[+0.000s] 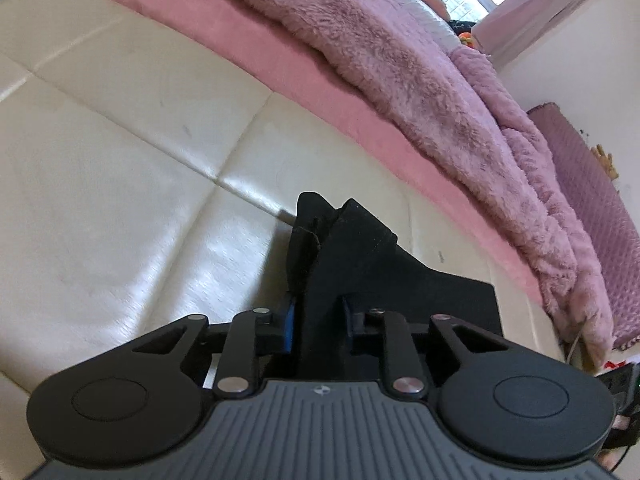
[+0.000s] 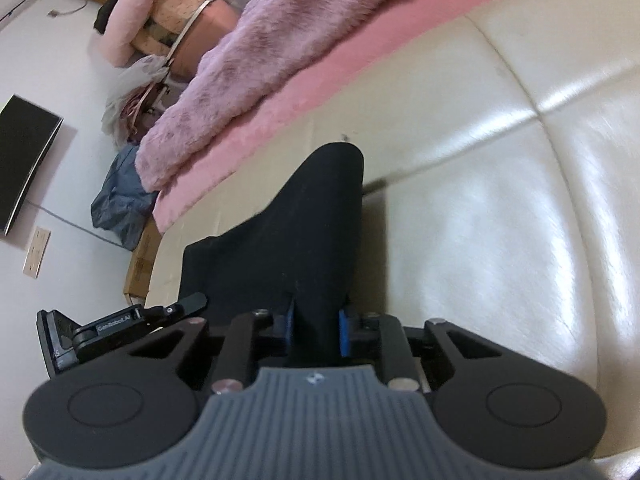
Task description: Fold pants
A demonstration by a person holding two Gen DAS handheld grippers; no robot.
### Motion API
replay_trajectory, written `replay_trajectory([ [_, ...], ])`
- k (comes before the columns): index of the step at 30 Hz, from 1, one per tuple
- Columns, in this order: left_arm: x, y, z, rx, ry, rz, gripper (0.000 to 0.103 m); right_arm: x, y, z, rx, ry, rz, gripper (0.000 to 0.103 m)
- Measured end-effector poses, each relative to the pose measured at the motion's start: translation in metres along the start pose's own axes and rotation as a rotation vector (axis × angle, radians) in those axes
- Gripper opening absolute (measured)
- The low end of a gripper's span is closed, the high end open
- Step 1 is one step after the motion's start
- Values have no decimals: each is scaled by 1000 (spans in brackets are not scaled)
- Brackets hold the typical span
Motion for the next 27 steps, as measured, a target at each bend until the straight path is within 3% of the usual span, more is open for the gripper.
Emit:
replay_trajectory([
  [12,-51,-86,-10,45,-72,3,23,-78,-40,86,-39,13,-111,15],
  [17,-46,-128,2,59,-79,69,22,-102,-71,115,-13,-6,-129,15],
  [21,-47,-149,19,55,-85,103,22,-109,-97,135,8,-2,-130,15],
  [27,-65,-155,43,58,-76,78,25,-100,-117,157,17,25,-141,15],
])
Point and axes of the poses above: each gripper's, at about its wrist camera, not at the fingertips, and z roughly the way its jaws point, x to its right, y to its underside, the point moved 4 cm from there along z, roughly the way its jaws point, and after that the axes turned 5 degrees about y, right-handed, at the moved point
